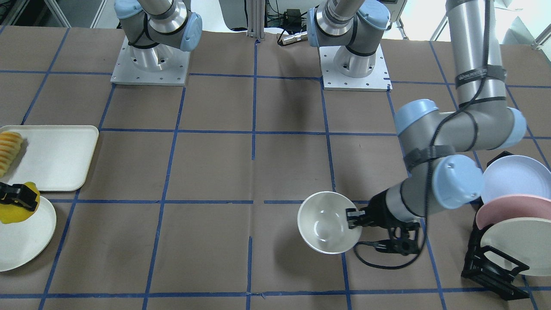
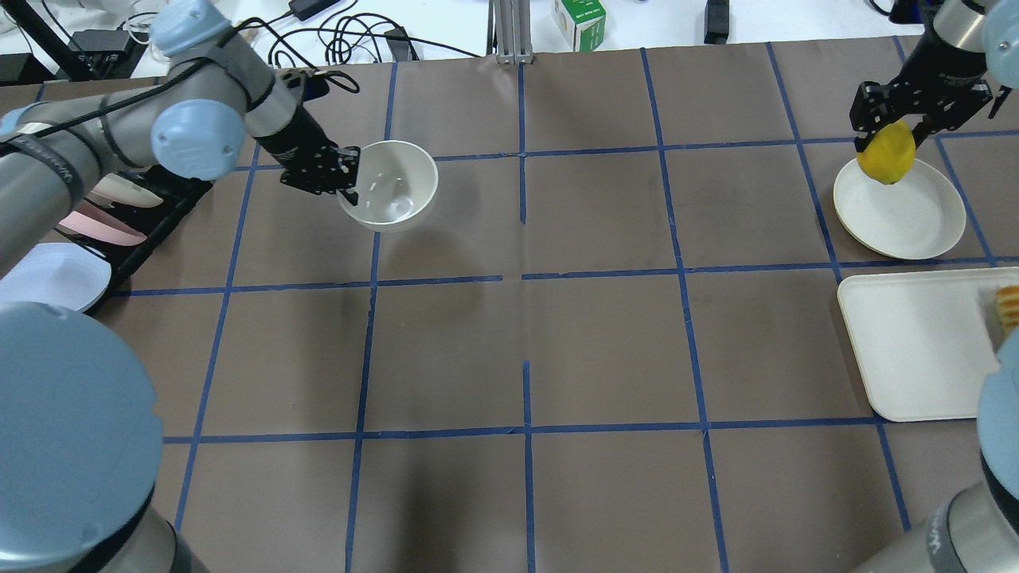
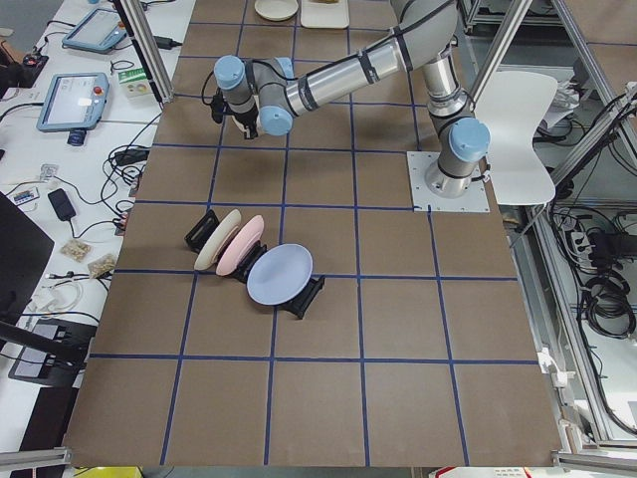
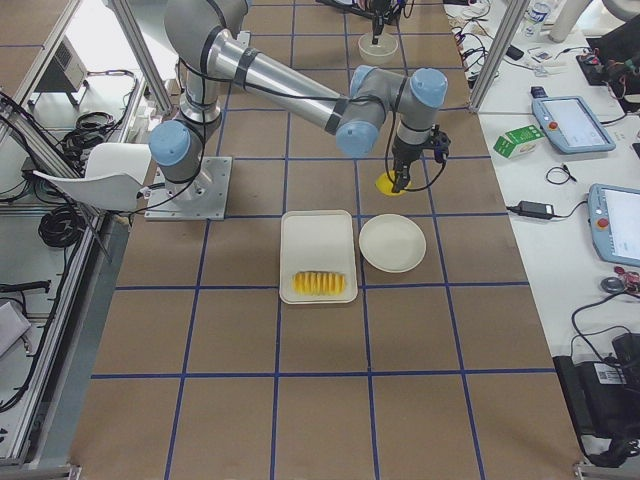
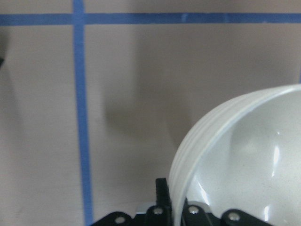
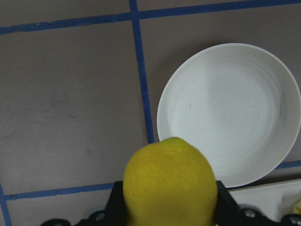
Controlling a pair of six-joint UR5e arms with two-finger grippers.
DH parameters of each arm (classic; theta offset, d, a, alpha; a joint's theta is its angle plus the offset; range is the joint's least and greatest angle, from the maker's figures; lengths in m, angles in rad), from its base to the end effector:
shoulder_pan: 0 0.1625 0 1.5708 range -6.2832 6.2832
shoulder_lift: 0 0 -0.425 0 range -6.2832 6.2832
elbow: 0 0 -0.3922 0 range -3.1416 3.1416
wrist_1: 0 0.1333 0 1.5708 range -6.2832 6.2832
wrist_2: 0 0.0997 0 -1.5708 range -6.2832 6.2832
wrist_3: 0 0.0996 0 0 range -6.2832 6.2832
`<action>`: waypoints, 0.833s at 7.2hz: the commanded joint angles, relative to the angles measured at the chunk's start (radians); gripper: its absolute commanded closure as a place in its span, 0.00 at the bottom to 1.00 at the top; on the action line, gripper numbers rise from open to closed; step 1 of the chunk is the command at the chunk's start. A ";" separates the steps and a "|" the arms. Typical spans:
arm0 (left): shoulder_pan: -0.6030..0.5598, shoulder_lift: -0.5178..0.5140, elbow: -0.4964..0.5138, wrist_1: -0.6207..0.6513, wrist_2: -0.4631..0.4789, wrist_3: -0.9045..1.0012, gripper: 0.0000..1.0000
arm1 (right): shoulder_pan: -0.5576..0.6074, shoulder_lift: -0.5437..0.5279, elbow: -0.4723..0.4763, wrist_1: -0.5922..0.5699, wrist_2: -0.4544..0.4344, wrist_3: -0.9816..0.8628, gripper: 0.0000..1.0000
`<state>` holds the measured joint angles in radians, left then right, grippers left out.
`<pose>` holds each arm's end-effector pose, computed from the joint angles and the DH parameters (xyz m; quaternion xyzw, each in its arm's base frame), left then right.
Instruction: Place bowl and put lemon in it
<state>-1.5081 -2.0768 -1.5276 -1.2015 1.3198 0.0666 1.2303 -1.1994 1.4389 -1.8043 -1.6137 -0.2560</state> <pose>-0.1172 -0.6558 0.2538 0.0039 -0.9911 -0.0382 0.1278 -0.0902 -0.6410 0.3654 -0.0422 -0.9989 -0.0092 0.0196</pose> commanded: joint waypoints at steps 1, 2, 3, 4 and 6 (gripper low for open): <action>-0.162 -0.020 -0.006 0.092 -0.036 -0.170 1.00 | 0.073 -0.040 0.001 0.023 0.015 0.082 1.00; -0.182 -0.025 -0.041 0.108 -0.034 -0.197 1.00 | 0.092 -0.051 0.002 0.051 0.061 0.110 1.00; -0.196 -0.020 -0.098 0.182 -0.033 -0.206 1.00 | 0.112 -0.063 0.002 0.054 0.073 0.119 1.00; -0.207 -0.029 -0.155 0.282 -0.034 -0.211 1.00 | 0.139 -0.068 0.003 0.057 0.074 0.119 1.00; -0.221 -0.029 -0.172 0.341 -0.047 -0.270 1.00 | 0.242 -0.068 0.003 0.059 0.074 0.209 1.00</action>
<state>-1.7189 -2.1077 -1.6871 -0.8940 1.2820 -0.1648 1.4068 -1.2664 1.4416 -1.7471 -1.5406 -0.1038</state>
